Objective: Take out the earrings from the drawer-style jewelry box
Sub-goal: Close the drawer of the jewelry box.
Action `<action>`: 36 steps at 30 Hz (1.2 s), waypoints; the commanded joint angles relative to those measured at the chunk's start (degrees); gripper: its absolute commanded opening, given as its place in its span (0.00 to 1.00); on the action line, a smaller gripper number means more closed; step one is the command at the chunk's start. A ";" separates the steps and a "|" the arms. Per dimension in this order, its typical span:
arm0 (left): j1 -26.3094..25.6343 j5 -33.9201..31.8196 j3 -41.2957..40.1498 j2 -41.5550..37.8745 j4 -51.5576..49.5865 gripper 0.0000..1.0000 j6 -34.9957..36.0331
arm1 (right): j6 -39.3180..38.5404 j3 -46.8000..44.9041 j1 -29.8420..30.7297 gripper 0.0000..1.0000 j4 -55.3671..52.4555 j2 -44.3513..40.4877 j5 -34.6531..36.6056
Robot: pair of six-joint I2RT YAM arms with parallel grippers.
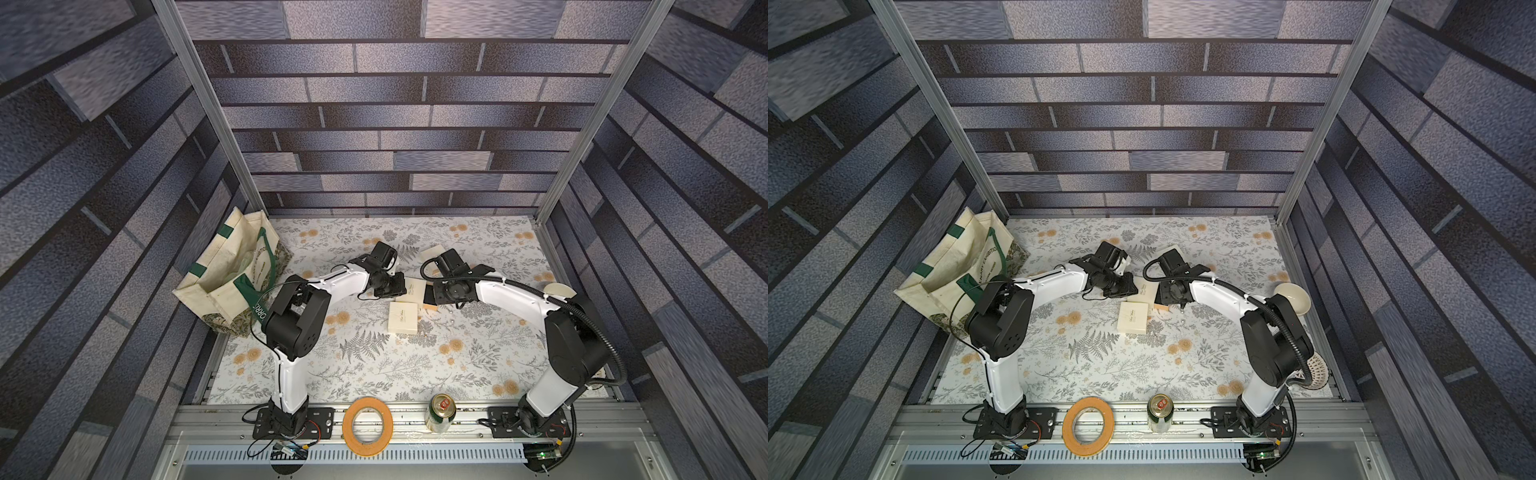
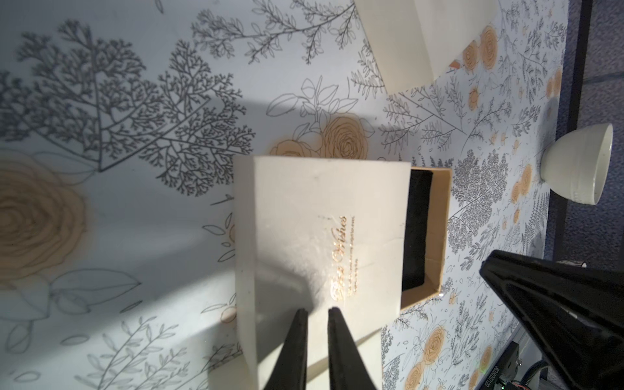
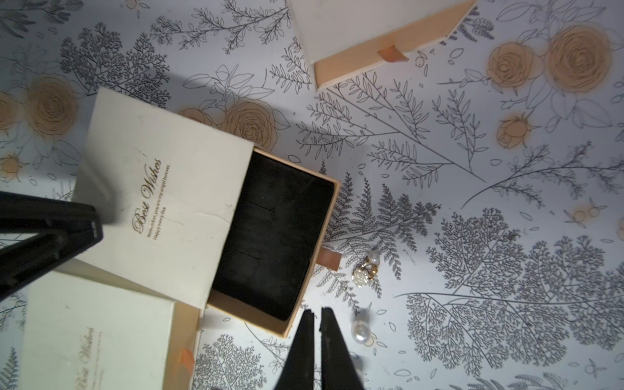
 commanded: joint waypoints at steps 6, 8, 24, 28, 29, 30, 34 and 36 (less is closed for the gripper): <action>3.71 -2.77 0.95 -4.69 -3.49 0.18 1.79 | 1.85 1.28 -2.78 0.10 -1.50 2.44 -1.13; 5.08 -2.77 -0.15 -4.00 -2.16 0.17 1.32 | 1.86 1.95 -3.42 0.10 -1.17 3.27 -1.88; 5.98 -1.27 3.84 2.99 -1.44 0.17 1.50 | 1.24 5.96 -4.27 0.10 -0.88 8.93 -4.81; 5.54 -1.14 4.49 3.45 -1.60 0.17 1.61 | 1.26 6.05 -4.28 0.10 -0.83 8.89 -4.97; 5.39 -1.16 4.57 3.54 -1.64 0.17 1.60 | 1.16 6.05 -4.26 0.10 -0.75 8.98 -5.05; 5.29 -1.16 4.58 3.54 -1.62 0.17 1.59 | 1.18 6.05 -4.29 0.10 -0.70 9.11 -5.21; 4.71 -1.04 4.58 3.82 -1.62 0.17 1.57 | 1.16 6.14 -4.29 0.10 -0.41 9.85 -5.83; 4.42 -1.13 4.51 3.92 -1.59 0.17 1.56 | 1.23 6.05 -4.29 0.10 -0.23 9.95 -5.94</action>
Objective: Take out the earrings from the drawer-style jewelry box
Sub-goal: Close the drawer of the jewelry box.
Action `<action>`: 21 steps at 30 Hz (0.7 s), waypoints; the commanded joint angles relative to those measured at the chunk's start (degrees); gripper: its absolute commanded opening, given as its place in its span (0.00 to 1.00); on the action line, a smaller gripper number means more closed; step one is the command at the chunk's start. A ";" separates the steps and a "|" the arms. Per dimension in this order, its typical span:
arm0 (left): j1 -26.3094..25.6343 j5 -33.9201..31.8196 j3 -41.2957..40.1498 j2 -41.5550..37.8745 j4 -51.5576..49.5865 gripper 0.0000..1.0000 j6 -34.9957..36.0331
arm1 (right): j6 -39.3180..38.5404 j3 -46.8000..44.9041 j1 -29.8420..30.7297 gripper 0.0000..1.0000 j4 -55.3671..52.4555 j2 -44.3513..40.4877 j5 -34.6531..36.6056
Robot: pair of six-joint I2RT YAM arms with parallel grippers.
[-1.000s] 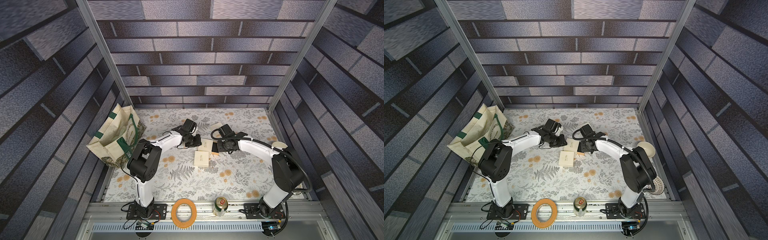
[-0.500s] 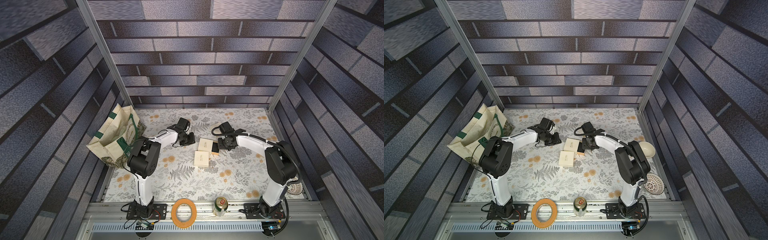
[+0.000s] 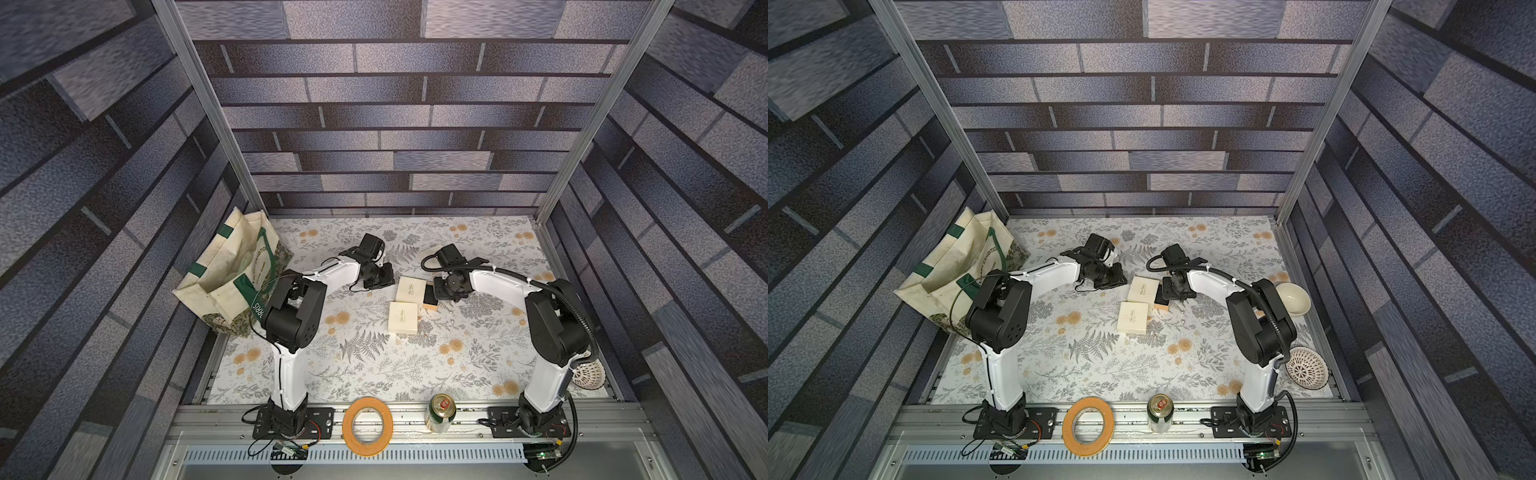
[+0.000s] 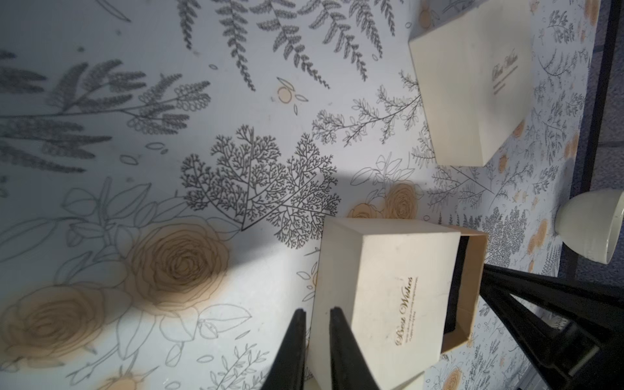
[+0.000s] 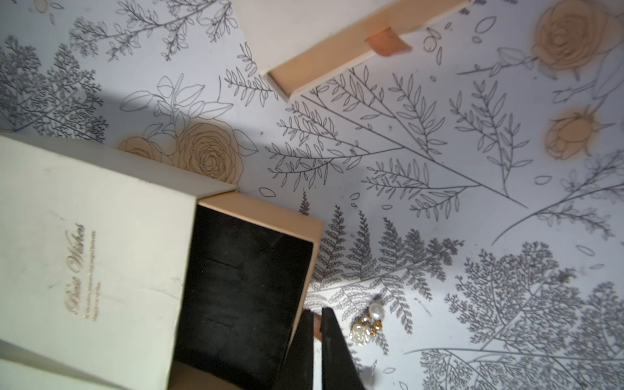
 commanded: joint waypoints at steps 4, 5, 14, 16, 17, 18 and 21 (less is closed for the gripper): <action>-1.25 0.06 0.92 1.02 -0.57 0.17 1.29 | 0.18 1.20 -0.18 0.10 0.17 0.86 -0.80; -1.44 -0.01 0.86 1.13 -0.46 0.17 1.15 | 0.13 1.20 -0.23 0.10 0.26 0.94 -0.78; -2.31 0.05 1.35 1.84 -0.43 0.17 0.94 | -0.14 1.99 -0.15 0.10 1.22 1.62 -2.53; -2.47 0.05 1.42 1.84 -0.41 0.17 0.90 | -0.22 1.90 -0.14 0.10 1.83 1.65 -3.13; -2.50 0.06 1.41 1.75 -0.36 0.17 0.87 | -0.15 1.81 -0.14 0.10 2.21 1.65 -3.51; -2.54 -0.04 1.27 1.68 -0.42 0.17 0.88 | -0.22 1.81 -0.09 0.10 2.50 1.56 -3.86; -2.76 -0.19 1.12 1.41 -0.53 0.17 0.95 | -0.25 2.14 -0.01 0.10 3.15 1.81 -4.76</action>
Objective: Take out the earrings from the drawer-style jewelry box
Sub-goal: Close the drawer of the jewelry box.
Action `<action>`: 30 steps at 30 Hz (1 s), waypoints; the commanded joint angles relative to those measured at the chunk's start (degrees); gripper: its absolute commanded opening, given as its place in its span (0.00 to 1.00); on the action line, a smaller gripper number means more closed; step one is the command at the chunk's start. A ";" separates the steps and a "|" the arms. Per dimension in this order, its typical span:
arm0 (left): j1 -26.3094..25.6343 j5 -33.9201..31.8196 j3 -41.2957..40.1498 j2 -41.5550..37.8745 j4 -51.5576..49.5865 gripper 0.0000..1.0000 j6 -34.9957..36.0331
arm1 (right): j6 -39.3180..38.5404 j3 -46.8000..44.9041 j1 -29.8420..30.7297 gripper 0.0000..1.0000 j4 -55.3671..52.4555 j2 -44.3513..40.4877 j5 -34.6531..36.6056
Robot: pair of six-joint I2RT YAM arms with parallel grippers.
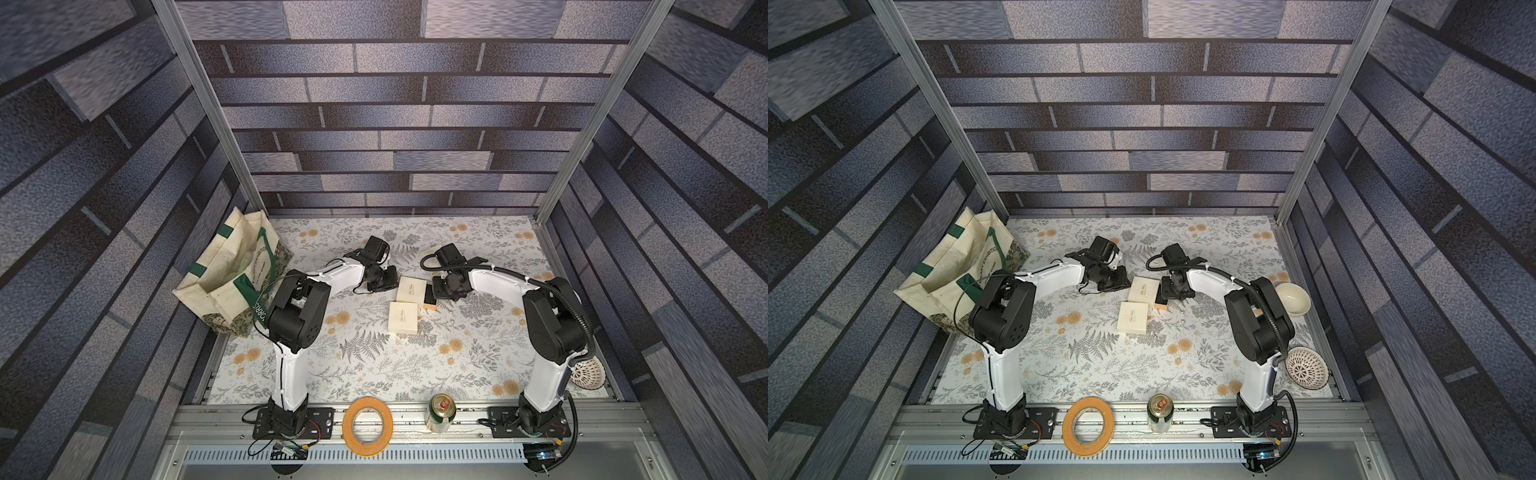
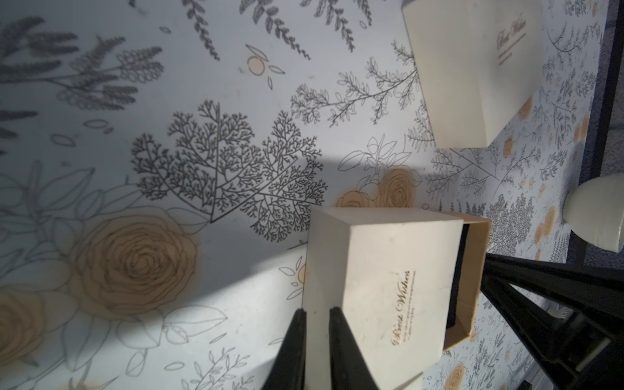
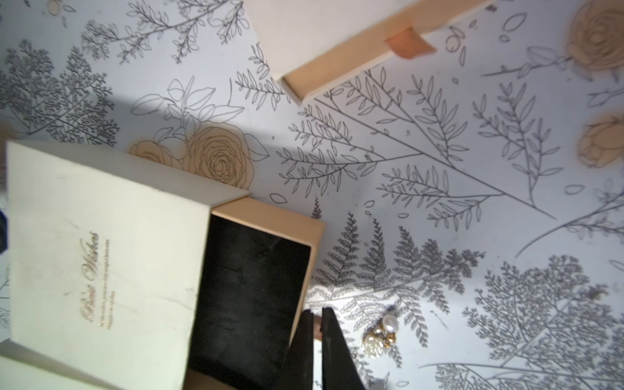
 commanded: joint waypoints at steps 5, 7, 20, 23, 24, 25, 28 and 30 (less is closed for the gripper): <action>-1.19 -0.59 0.85 -0.14 -0.82 0.17 0.99 | -0.59 2.72 0.80 0.10 2.40 1.90 -3.18; -1.21 -0.71 0.71 -0.35 -0.82 0.17 0.99 | -0.61 3.23 1.17 0.10 2.49 2.20 -3.40; -1.12 -1.70 -1.90 -2.64 -0.32 0.17 0.73 | -1.20 5.98 3.81 0.11 2.38 4.40 -5.47; -1.12 -1.74 -2.33 -2.94 -0.21 0.17 0.71 | -1.15 6.51 4.36 0.11 2.35 4.96 -5.68; -1.12 -1.76 -2.45 -3.10 -0.15 0.17 0.69 | -1.23 6.67 4.47 0.11 2.34 5.07 -5.70; -1.12 -1.86 -2.75 -3.36 -0.05 0.17 0.67 | -1.41 6.78 4.68 0.11 2.47 5.19 -6.11; -1.04 -2.47 -3.47 -4.28 -0.09 0.17 0.54 | -1.96 6.78 5.25 0.11 2.82 4.88 -6.26; -0.86 -2.92 -4.06 -4.91 -0.07 0.17 0.53 | -1.98 7.09 5.44 0.11 2.65 4.85 -6.30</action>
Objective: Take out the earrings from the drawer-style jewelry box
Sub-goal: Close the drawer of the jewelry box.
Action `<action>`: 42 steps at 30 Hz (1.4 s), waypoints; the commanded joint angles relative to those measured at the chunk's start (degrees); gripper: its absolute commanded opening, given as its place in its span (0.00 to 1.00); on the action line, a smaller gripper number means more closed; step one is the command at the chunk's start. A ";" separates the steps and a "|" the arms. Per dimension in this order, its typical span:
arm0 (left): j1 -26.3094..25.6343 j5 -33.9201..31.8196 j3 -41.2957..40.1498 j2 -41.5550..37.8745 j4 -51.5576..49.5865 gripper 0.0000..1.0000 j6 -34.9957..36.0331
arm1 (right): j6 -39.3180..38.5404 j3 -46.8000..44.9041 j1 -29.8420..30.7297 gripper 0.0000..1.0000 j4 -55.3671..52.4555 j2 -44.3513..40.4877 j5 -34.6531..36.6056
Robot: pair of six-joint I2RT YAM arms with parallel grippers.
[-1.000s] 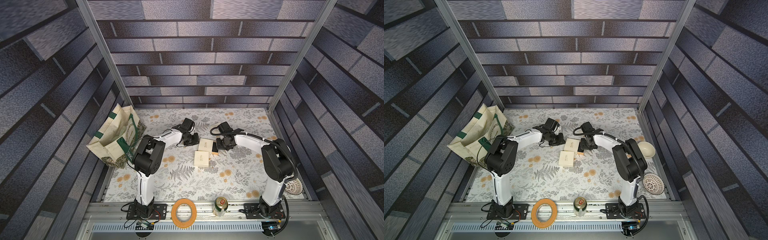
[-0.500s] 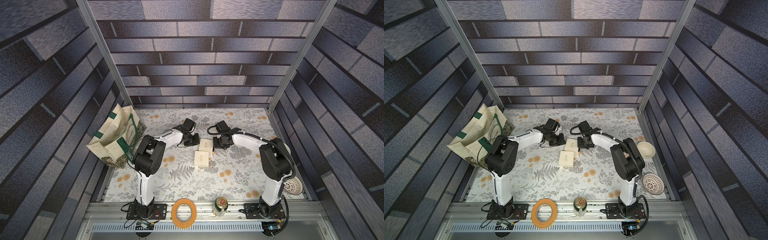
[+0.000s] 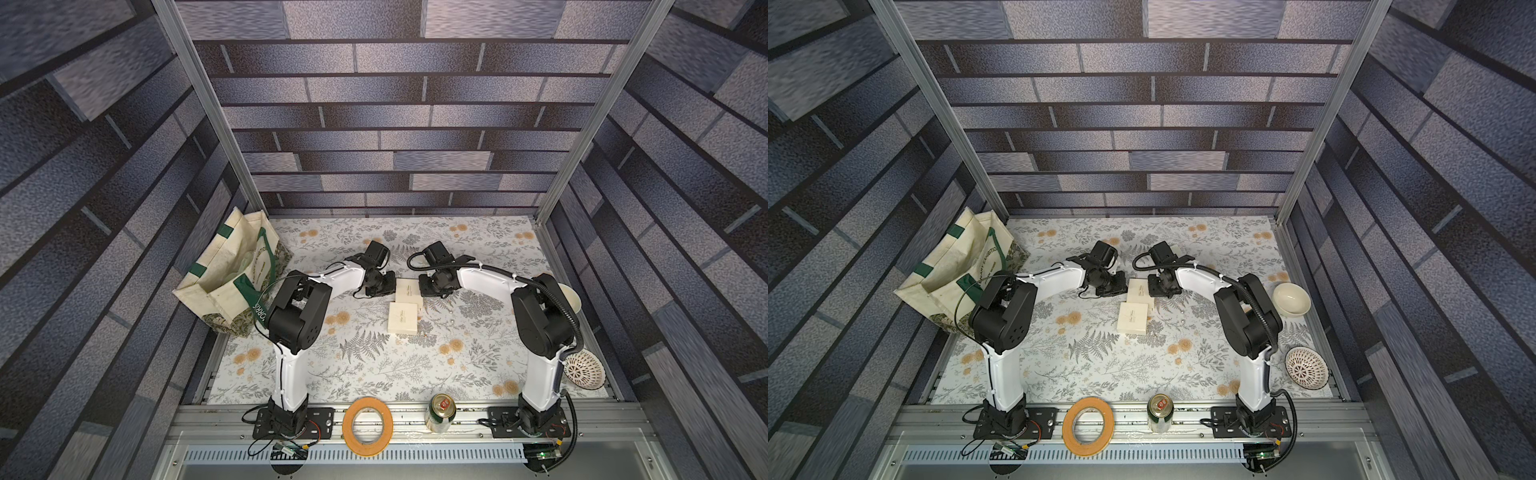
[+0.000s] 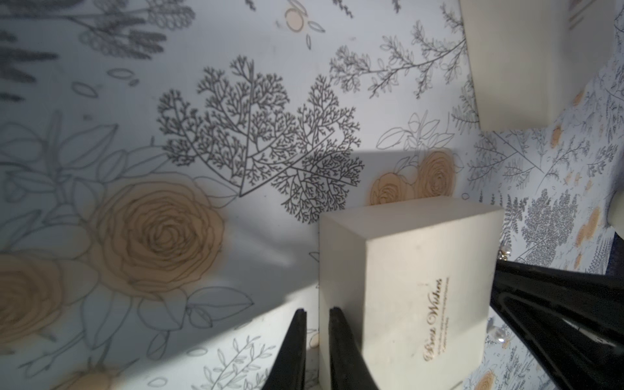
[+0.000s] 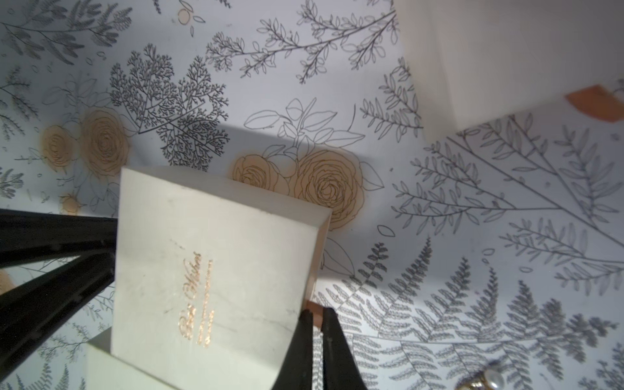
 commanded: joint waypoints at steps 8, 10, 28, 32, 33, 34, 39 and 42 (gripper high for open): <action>0.52 -0.28 -2.16 -6.22 -0.05 0.17 0.37 | -1.03 2.17 2.01 0.11 1.15 0.85 -3.77; 0.52 -0.58 -2.47 -6.69 -0.18 0.17 0.37 | -1.02 2.30 2.14 0.11 1.25 0.85 -3.89; 3.08 -2.04 -4.60 -9.13 -1.37 0.20 0.90 | -2.01 3.17 2.16 0.14 -1.87 -1.69 2.72; 4.18 -2.40 -1.77 -10.05 -3.01 0.22 2.67 | -1.95 4.18 1.16 0.17 -3.40 -3.89 4.00; 4.34 -2.31 -0.58 -9.91 -3.44 0.23 3.13 | -1.77 4.47 0.60 0.18 -3.88 -4.43 4.13; 4.43 -2.10 0.55 -9.72 -3.71 0.24 3.53 | -1.39 4.79 -0.12 0.19 -4.53 -4.79 4.25; 5.05 2.57 5.36 -7.63 -2.49 0.27 3.84 | -0.19 7.35 -4.98 0.30 -6.56 -5.52 3.93; 5.57 6.22 7.17 -5.95 -0.06 0.29 2.36 | -0.78 11.08 -7.95 0.33 -8.52 -3.78 3.47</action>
